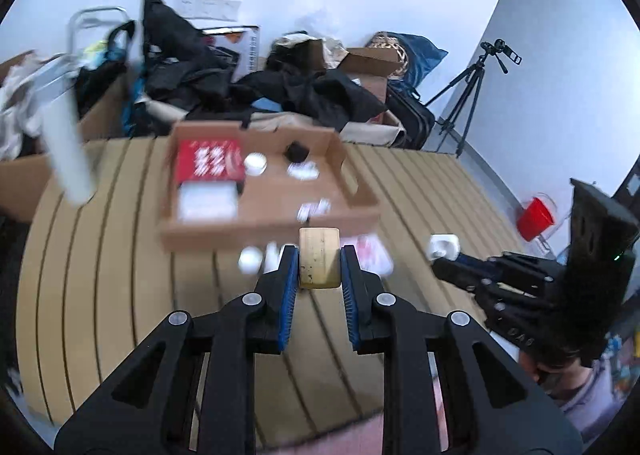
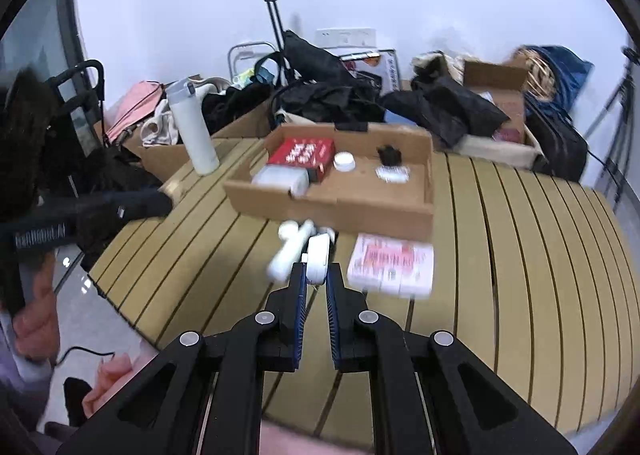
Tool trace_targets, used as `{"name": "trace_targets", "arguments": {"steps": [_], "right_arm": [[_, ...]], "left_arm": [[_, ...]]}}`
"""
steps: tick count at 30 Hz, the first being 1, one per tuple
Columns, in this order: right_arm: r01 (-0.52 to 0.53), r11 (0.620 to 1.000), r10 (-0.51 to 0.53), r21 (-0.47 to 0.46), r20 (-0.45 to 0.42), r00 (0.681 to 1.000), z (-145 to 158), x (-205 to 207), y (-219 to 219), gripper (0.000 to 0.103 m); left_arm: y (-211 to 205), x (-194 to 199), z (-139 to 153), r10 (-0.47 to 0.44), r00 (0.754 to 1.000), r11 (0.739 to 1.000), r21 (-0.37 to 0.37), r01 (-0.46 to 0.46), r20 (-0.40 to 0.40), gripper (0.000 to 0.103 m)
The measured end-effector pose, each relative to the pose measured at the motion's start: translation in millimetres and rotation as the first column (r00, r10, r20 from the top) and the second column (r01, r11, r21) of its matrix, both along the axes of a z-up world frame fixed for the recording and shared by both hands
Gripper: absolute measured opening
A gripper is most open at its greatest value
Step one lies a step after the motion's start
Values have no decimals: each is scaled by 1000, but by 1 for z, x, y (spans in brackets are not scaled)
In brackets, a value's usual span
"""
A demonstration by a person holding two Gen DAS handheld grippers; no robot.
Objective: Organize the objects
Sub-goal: 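Carry the wooden block and white bottle over the cardboard tray, then lower both held items into the tray and open both grippers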
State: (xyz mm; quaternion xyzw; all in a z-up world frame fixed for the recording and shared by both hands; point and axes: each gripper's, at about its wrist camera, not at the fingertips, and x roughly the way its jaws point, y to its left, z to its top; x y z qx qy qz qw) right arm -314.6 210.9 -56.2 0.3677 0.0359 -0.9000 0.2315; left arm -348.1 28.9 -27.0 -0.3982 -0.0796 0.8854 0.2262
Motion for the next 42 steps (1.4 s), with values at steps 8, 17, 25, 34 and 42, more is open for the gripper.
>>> {"name": "trace_targets", "arguments": {"steps": [8,17,25,34,42], "right_arm": [[-36,997,18,73,228,974,-30,-208,-12,11],[37,960,-125,276,306,944,-93,-327,-12,11],[77,978,-132,195,284,950,-54,-317,3,75],[57,961,-124,272,236,964,31,-230,34,79],[60,962,-111,265,183,977,77,-148,52,81]], "left_arm": [[65,-197,-48,-19,969,995,-93,44,246,18],[89,-285,-131,45,926,975,-219,42,376,39],[37,-260,-62,89,966,967,-252,-26,243,79],[-49,-166,18,237,960,891,-427,-153,151,99],[-83,-79,65,269,959,885,-415,-211,85,102]]}}
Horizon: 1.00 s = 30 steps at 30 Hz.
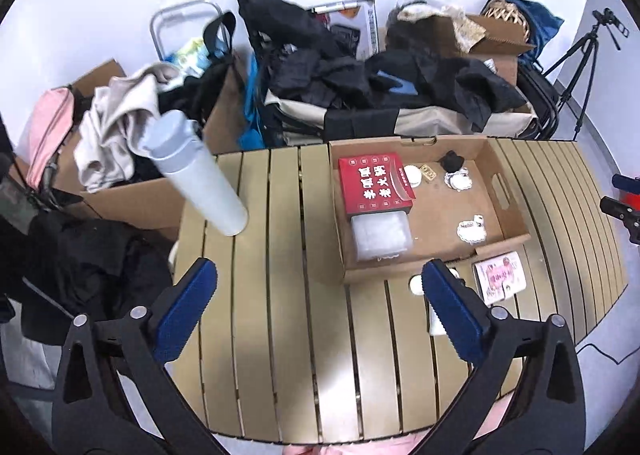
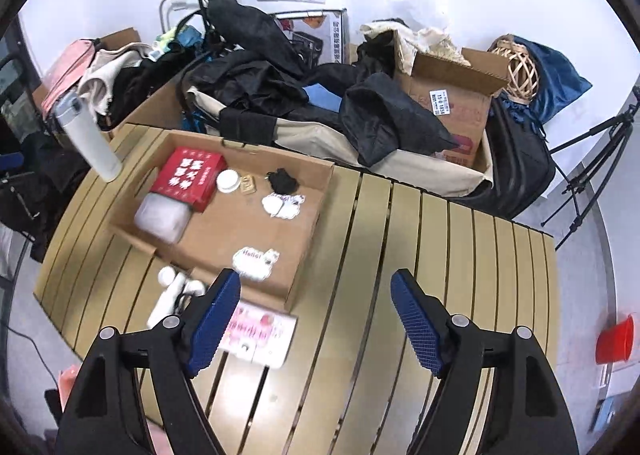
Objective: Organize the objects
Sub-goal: 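Lower both held items into the tray and open both grippers, then withdraw both grippers from the tray toward the pink printed card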
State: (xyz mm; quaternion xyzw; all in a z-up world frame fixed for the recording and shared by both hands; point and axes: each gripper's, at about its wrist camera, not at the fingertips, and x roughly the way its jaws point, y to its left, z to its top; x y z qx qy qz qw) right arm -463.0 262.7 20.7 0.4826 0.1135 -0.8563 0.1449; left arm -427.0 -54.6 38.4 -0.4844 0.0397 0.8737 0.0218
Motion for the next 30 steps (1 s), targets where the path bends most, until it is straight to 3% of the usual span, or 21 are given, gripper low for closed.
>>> {"name": "trace_targets", "arguments": {"steps": [3,7,11,15,17,19,21,22,27,29,30], "right_arm": [[-6,999,4,-41,-33,999,6,32,1,81],[-45,993,34,-110,-100,994,3,104,2,81],[-108,985,93,-138,-109,990,-28,189,-2,81],[-42,984,42,-172,1,999,-80,254,-11,81],[-22,981,34,-195,59,998,-98,271,-15,81],[-57,985,72,-161,92,993,-105,271,-25,81],[-90,991,95,-100,46,994,-102,265,-36,81],[-81,990,87,-118,42,995,-101,259,-37,81],[-19,978,28,-206,41,999,-108,252,-27,81],[17,974,-7,-224,49,999,-114,248,-18,81],[45,974,-34,-222,52,998,-119,242,-12,81]], "left_arm": [[-4,34,4,2,1000,1000,25,-1,-30,102],[-11,108,-23,21,996,994,107,-12,-86,103],[2,179,-62,-8,995,993,120,20,-100,103],[24,234,-102,28,997,990,141,-18,-72,103],[37,244,-117,22,999,994,105,-19,-33,103],[51,245,-128,-49,999,995,91,49,1,103],[59,239,-130,-51,999,997,58,51,0,103],[60,237,-130,-46,999,997,56,46,-5,103],[73,222,-127,-70,997,982,174,72,-13,101],[86,209,-132,-123,992,970,207,124,-16,96],[97,200,-136,-157,987,965,206,160,-29,86]]}}
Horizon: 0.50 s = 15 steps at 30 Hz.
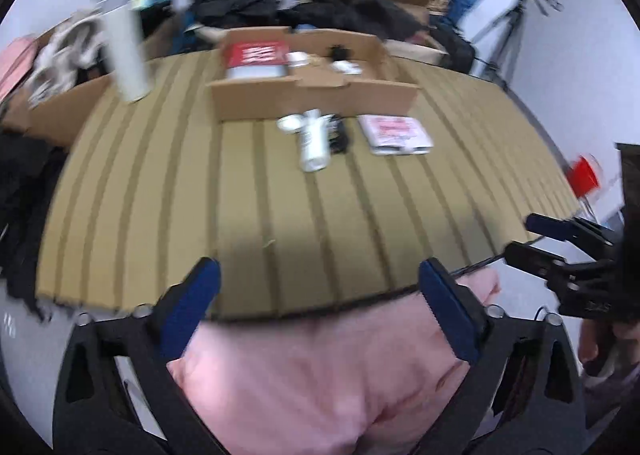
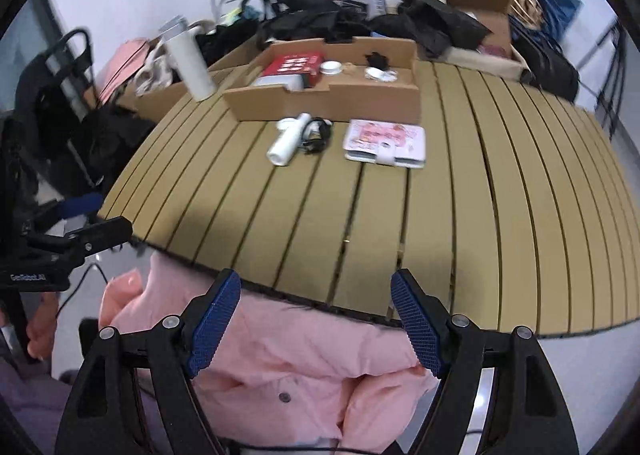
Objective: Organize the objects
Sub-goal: 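Withdraw both grippers from the tray toward the pink printed card, then grasp the pink printed card with the left gripper while the right grips its other edge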
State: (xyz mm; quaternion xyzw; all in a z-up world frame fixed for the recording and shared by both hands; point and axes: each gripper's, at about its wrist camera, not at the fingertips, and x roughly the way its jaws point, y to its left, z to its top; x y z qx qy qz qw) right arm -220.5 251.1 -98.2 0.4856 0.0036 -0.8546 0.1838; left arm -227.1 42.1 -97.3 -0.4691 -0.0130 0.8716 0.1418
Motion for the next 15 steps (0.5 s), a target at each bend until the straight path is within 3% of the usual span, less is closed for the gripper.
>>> {"name": "trace_targets", "arguments": {"steps": [1,4,7,12,15], "right_arm": [[21,1000,-21,0,1,1000,-4,-8,7,81],[47,999,-47,0,-4,999,-11,-34,22,81],[61,997,-62,-47,-22,998,-12,-68,36,79],[83,983,-86,-162,-11,996,-35,-152,50,52],[107,976,-100,-189,45,994,-63,-193,48,43]], "left_arm": [[9,-9,-3,-18,1000,1000,-5,17,-8,74],[45,-55,-12,-61,998,998,31,61,8,56],[77,-110,-25,-108,994,985,137,105,17,55],[112,-190,-73,-85,986,985,158,62,140,55],[121,-207,-93,-58,981,992,118,37,182,55]]}}
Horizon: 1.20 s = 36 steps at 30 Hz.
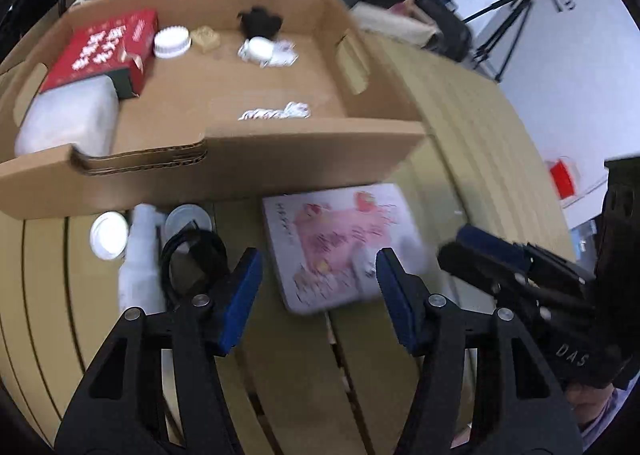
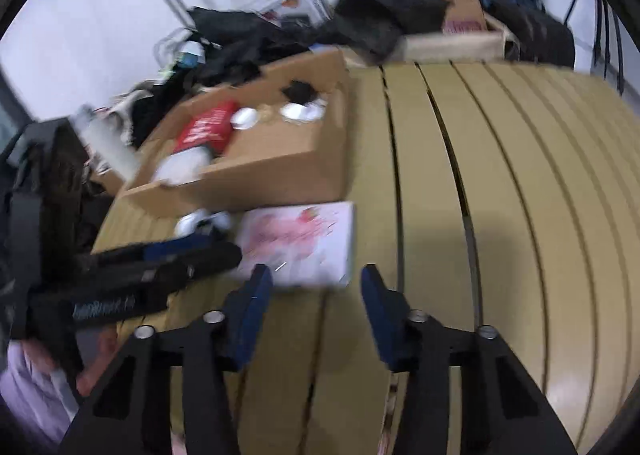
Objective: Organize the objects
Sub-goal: 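Grasp the pink printed card with the left gripper while the right grips its other edge, then carry the pink card into the tray and open both grippers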
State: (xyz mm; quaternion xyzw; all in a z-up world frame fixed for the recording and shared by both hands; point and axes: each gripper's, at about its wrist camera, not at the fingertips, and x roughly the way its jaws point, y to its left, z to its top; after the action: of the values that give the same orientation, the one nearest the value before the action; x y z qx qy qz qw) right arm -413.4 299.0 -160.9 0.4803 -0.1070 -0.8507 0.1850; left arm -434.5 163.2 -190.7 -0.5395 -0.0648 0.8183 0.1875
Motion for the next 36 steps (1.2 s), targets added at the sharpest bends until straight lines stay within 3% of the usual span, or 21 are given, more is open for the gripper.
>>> {"name": "trace_targets", "arguments": {"steps": [2,6,12,17,22,26,31,36], "right_arm": [[-6,1000,7,-28,19,1000,-12,-14,-3,41],[-19,999,20,-27,53,998,-34,-29,-11,37],[-20,999,22,-39,44,999,-35,-26,-10,31],[-11,1000,12,-14,45,999,-22,5,-1,25],[11,999,-11,42,2,1000,12,53,5,24],[11,998,-6,62,-87,996,58,75,4,24],[4,998,9,70,-180,984,123,68,-9,24],[-16,994,44,112,-252,967,167,30,-42,20]], "left_arm": [[1,-3,-9,2,1000,1000,3,-2,22,51],[0,0,-9,-22,1000,1000,-4,22,-10,50],[2,9,-6,-9,1000,1000,28,9,-14,44],[1,40,7,0,1000,998,67,0,-5,39],[2,79,49,-13,997,993,115,21,-71,38],[-4,89,95,-15,988,986,163,40,-151,37],[-23,70,156,-7,972,986,159,46,-237,20],[-46,22,194,34,960,993,121,0,-279,18]]}}
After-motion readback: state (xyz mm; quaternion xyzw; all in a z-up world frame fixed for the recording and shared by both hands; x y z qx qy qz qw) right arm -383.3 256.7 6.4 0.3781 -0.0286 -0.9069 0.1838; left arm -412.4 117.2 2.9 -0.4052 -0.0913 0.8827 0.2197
